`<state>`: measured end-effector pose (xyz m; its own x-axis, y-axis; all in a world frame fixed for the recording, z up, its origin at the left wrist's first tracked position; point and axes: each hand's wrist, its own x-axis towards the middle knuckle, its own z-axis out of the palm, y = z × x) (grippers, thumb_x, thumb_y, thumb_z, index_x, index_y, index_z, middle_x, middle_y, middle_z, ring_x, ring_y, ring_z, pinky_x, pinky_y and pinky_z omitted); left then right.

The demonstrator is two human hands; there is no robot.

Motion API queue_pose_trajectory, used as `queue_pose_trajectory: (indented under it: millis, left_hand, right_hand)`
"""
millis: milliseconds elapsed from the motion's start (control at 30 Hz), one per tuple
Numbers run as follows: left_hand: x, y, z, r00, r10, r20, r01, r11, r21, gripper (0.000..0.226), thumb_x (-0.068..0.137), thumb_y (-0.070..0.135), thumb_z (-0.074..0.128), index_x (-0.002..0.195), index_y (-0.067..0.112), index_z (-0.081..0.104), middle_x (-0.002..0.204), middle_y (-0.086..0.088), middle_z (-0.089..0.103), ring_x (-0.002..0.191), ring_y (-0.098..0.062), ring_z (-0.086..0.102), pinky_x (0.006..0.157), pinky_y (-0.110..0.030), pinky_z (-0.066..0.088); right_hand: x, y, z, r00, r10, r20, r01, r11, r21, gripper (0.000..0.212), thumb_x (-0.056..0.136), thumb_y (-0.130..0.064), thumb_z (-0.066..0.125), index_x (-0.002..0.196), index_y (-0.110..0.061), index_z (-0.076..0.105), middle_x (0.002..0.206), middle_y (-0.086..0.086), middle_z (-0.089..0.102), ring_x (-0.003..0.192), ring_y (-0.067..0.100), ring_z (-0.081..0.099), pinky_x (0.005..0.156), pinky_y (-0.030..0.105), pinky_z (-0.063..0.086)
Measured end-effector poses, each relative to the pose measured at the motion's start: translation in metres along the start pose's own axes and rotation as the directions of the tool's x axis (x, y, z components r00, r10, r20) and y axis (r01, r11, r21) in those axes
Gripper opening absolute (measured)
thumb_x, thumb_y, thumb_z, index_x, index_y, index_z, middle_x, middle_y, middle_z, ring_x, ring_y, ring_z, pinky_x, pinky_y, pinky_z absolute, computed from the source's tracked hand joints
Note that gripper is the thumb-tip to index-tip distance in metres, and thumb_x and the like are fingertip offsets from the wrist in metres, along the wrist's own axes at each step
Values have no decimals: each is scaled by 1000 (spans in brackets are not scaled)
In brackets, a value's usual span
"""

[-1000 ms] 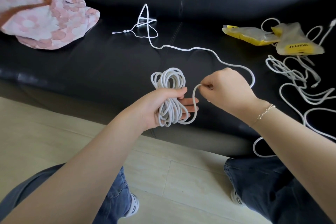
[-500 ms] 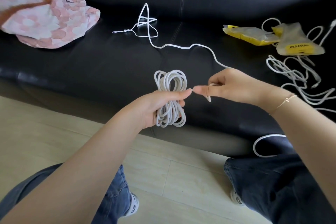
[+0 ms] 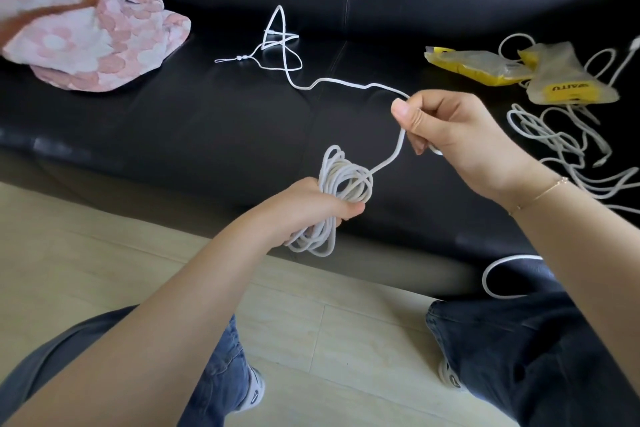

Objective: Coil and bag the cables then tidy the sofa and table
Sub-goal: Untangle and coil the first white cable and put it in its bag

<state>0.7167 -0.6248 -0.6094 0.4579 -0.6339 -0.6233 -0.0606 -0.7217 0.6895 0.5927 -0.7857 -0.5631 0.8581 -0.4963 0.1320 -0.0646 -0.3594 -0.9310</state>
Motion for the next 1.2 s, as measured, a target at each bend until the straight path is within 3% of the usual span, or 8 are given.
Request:
queue_pose_trajectory:
  millis: [100, 200, 367, 567, 667, 767, 1000, 1200]
  left_hand:
    - [2, -1, -8, 998, -28, 58, 38, 983, -180, 35, 82, 44, 74, 87, 10, 70, 72, -2, 67, 62, -15, 62, 76, -34, 53]
    - [4, -2, -18, 993, -37, 111, 83, 893, -442, 31, 88, 38, 70, 85, 8, 63, 66, -3, 57, 53, -14, 54, 60, -30, 53]
    - [11, -5, -32, 996, -94, 3, 70, 714, -697, 27, 89, 34, 70, 85, 8, 64, 66, -2, 59, 49, -13, 55, 57, -32, 50]
    - [9, -6, -27, 997, -50, 66, 83, 682, -726, 44, 73, 26, 82, 109, 7, 64, 59, 3, 49, 47, -11, 50, 69, -27, 45]
    - [7, -2, -20, 996, 8, 90, 63, 654, -754, 42, 81, 22, 77, 118, 4, 68, 55, 4, 39, 42, -9, 42, 60, -24, 41]
    - [6, 0, -13, 994, 41, 104, 56, 624, -780, 26, 87, 25, 72, 105, 8, 75, 60, 3, 38, 48, -8, 38, 55, -24, 40]
    - [6, -1, -9, 999, -2, 38, 31, 640, -768, 18, 87, 30, 72, 83, 13, 75, 64, 2, 50, 51, -9, 52, 63, -27, 49]
    - [6, 3, -12, 999, 6, 42, 32, 556, -831, 23, 88, 31, 71, 76, 12, 66, 75, -1, 61, 73, -15, 62, 79, -32, 54]
  right_hand:
    - [1, 4, -7, 1000, -3, 16, 5, 994, -105, 51, 82, -43, 66, 71, 6, 56, 61, 13, 43, 55, 10, 40, 55, 10, 36]
    - [1, 7, -18, 970, 142, 198, -80, 953, -291, 55, 74, -58, 66, 58, -6, 58, 58, 14, 46, 55, 14, 44, 57, 19, 39]
    - [-2, 15, -27, 822, 424, 381, -193, 836, -514, 45, 94, -46, 54, 68, -12, 65, 52, 3, 38, 50, 15, 39, 56, 18, 42]
    - [-3, 22, -11, 943, 224, 245, -38, 806, -591, 25, 97, -30, 52, 78, -26, 69, 60, -5, 53, 54, 8, 47, 58, 27, 40]
    - [-8, 22, 9, 971, 97, 220, 63, 780, -623, 21, 96, -23, 53, 81, -23, 67, 53, -14, 51, 56, 1, 49, 54, 23, 34]
    - [-10, 24, 22, 956, 63, 287, 137, 769, -624, 20, 97, -23, 51, 83, -25, 66, 58, -22, 54, 60, -1, 50, 54, 20, 32]
    - [-13, 23, 29, 917, 57, 394, 201, 788, -582, 22, 99, -24, 51, 86, -20, 67, 53, -8, 46, 59, 3, 49, 55, 21, 33]
    - [-12, 27, 30, 832, 281, 478, -36, 887, -460, 32, 102, -30, 43, 84, -20, 68, 57, -6, 51, 51, 6, 48, 61, 25, 46]
